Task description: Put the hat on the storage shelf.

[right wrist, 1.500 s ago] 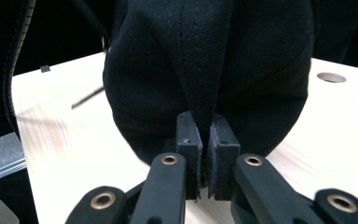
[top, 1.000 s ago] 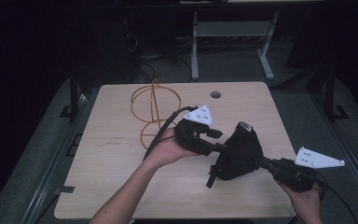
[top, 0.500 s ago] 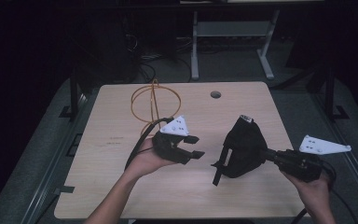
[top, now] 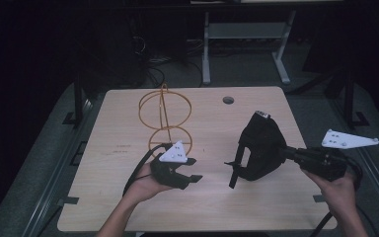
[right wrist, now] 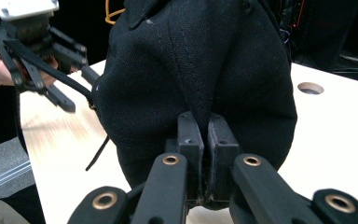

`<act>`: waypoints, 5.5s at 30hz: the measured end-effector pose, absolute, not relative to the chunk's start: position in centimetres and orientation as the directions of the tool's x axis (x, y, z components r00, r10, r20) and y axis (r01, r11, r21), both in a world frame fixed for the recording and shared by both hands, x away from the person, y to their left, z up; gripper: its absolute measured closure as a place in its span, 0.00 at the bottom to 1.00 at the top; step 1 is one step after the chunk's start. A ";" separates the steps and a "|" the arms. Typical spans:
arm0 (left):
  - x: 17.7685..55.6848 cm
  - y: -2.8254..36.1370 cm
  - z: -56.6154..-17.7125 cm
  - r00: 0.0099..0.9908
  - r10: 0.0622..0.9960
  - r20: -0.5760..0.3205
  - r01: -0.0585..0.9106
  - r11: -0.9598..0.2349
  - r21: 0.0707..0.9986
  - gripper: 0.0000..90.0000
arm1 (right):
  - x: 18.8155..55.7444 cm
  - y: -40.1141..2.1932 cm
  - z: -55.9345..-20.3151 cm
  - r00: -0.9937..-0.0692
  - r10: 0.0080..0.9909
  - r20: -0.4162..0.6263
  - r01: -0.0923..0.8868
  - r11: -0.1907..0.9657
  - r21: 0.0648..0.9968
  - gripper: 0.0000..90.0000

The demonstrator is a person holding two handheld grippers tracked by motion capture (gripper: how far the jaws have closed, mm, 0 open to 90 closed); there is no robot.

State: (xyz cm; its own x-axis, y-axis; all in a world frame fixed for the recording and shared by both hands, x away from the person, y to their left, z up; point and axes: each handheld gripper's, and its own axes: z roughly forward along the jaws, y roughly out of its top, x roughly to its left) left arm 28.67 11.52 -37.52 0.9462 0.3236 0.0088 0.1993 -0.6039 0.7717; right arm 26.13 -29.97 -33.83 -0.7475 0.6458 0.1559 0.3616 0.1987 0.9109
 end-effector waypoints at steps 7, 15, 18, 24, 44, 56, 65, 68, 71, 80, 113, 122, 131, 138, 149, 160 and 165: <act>28.1 12.5 -39.1 0.939 0.343 0.007 0.213 -0.599 0.772 0.46 | 26.6 -29.7 -32.4 -0.753 0.640 0.154 0.365 0.211 0.907 0.96; 27.8 13.3 -40.5 0.936 0.350 0.020 0.214 -0.616 0.758 0.44 | 27.4 -29.0 -30.6 -0.755 0.640 0.141 0.366 0.234 0.901 0.96; 27.7 13.5 -41.1 0.938 0.346 0.036 0.208 -0.640 0.740 0.43 | 27.8 -28.6 -29.8 -0.762 0.634 0.133 0.358 0.241 0.902 0.96; 27.5 13.8 -41.4 0.937 0.347 0.042 0.207 -0.647 0.734 0.42 | 28.7 -27.3 -28.0 -0.777 0.620 0.106 0.335 0.265 0.904 0.96; 27.2 14.1 -41.9 0.930 0.365 0.035 0.226 -0.646 0.729 0.41 | 32.0 -23.5 -24.4 -0.824 0.561 0.082 0.292 0.296 0.909 0.96; 27.4 14.5 -41.8 0.925 0.379 0.027 0.237 -0.630 0.739 0.40 | 34.1 -20.6 -22.2 -0.843 0.534 0.065 0.273 0.320 0.907 0.96; 27.6 14.9 -41.7 0.925 0.380 0.024 0.239 -0.627 0.741 0.40 | 35.7 -17.7 -21.0 -0.860 0.508 0.059 0.264 0.343 0.901 0.96; 27.6 15.0 -41.7 0.923 0.384 0.019 0.244 -0.624 0.743 0.40 | 36.3 -16.6 -20.4 -0.867 0.496 0.052 0.255 0.351 0.901 0.96; 27.7 15.2 -41.6 0.924 0.382 0.022 0.241 -0.627 0.741 0.40 | 36.9 -15.5 -19.8 -0.871 0.489 0.048 0.250 0.359 0.899 0.96; 28.0 15.7 -41.4 0.920 0.392 0.017 0.248 -0.614 0.749 0.40 | 38.8 -13.1 -18.8 -0.882 0.469 0.046 0.248 0.379 0.892 0.96; 28.2 15.9 -41.2 0.919 0.394 0.010 0.250 -0.603 0.758 0.40 | 44.7 -3.5 -18.4 -0.906 0.416 0.073 0.268 0.433 0.861 0.96; 28.1 15.8 -41.1 0.923 0.385 0.017 0.239 -0.606 0.759 0.40 | 45.5 -1.6 -19.2 -0.903 0.417 0.100 0.298 0.443 0.846 0.95; 28.0 15.6 -41.1 0.924 0.381 0.011 0.240 -0.604 0.760 0.40 | 46.2 0.3 -20.3 -0.906 0.410 0.106 0.306 0.460 0.834 0.94; 28.0 15.5 -41.2 0.926 0.378 0.009 0.237 -0.600 0.764 0.40 | 46.6 1.2 -21.5 -0.900 0.420 0.120 0.327 0.468 0.821 0.68; 27.8 15.6 -41.2 0.923 0.384 0.008 0.242 -0.598 0.764 0.40 | 46.3 -0.9 -22.0 -0.883 0.442 0.159 0.367 0.439 0.820 0.53; 27.8 15.6 -41.4 0.919 0.394 0.006 0.251 -0.598 0.761 0.38 | 45.6 -3.4 -22.3 -0.874 0.449 0.185 0.388 0.417 0.822 0.44; 27.9 15.6 -41.6 0.919 0.394 0.009 0.251 -0.602 0.758 0.38 | 45.2 -4.8 -22.1 -0.870 0.454 0.193 0.394 0.403 0.826 0.40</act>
State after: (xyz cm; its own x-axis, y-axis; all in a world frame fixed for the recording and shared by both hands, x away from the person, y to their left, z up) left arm 27.91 15.62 -41.60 0.9191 0.3940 0.0091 0.2507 -0.6023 0.7579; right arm 45.22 -4.78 -22.12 -0.8695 0.4544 0.1934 0.3944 0.4034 0.8257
